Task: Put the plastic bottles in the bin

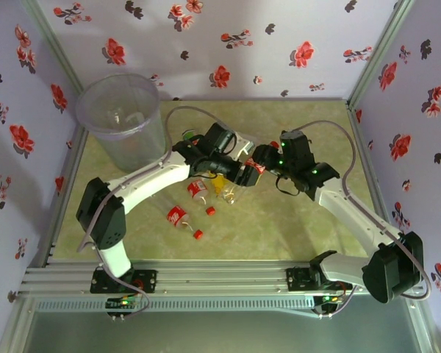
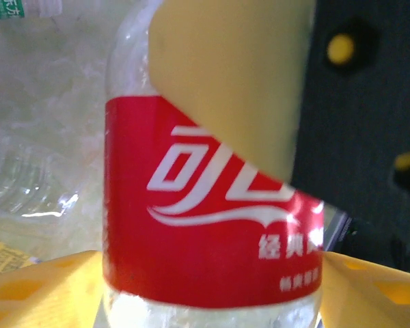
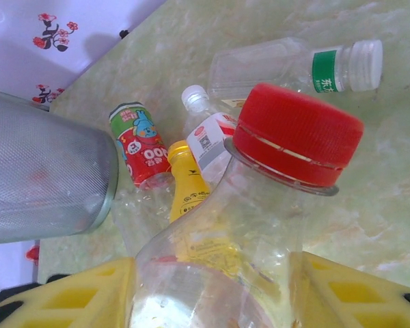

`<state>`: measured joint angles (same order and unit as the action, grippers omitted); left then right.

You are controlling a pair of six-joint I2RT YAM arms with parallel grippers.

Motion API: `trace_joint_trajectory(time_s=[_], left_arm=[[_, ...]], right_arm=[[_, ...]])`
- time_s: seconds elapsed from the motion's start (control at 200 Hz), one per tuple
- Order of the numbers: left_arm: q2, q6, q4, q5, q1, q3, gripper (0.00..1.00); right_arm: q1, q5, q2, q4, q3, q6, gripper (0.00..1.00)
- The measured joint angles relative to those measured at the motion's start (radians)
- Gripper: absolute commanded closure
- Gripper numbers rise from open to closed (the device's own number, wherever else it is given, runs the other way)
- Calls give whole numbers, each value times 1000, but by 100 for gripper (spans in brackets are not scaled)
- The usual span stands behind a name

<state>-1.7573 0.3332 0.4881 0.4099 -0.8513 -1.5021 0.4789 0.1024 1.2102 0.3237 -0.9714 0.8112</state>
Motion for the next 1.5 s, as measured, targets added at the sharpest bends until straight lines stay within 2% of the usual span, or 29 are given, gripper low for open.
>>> trace_joint_trajectory(time_s=[0.09, 0.17, 0.325, 0.495, 0.66, 0.8, 1.01, 1.27, 1.395, 1.495], left_arm=[[-5, 0, 2, 3, 0, -7, 40], [-7, 4, 6, 2, 0, -8, 47], [-7, 11, -3, 2, 1, -8, 51], [-7, 15, -4, 3, 23, -12, 51], [20, -8, 69, -23, 88, -63, 52], [82, -34, 148, -64, 225, -187, 54], [200, -56, 167, -164, 457, -354, 55], [357, -64, 95, -380, 690, -283, 63], [342, -78, 63, -457, 803, -269, 66], [325, -86, 29, -492, 857, -216, 67]], right_arm=[[0, -1, 0, -8, 0, -1, 39], [0, -2, 0, -13, 0, -4, 27], [0, -6, -1, -7, 0, -28, 1], [-40, -10, -25, 35, -6, -51, 1], [-178, -18, -149, 71, -6, -49, 1], [-266, -28, -239, 87, 5, -45, 1], [-281, -17, -249, 122, 82, -44, 1], [-283, 3, -246, 142, 164, -42, 1], [-283, 2, -246, 151, 164, -47, 1], [-283, 2, -246, 160, 164, -53, 1]])
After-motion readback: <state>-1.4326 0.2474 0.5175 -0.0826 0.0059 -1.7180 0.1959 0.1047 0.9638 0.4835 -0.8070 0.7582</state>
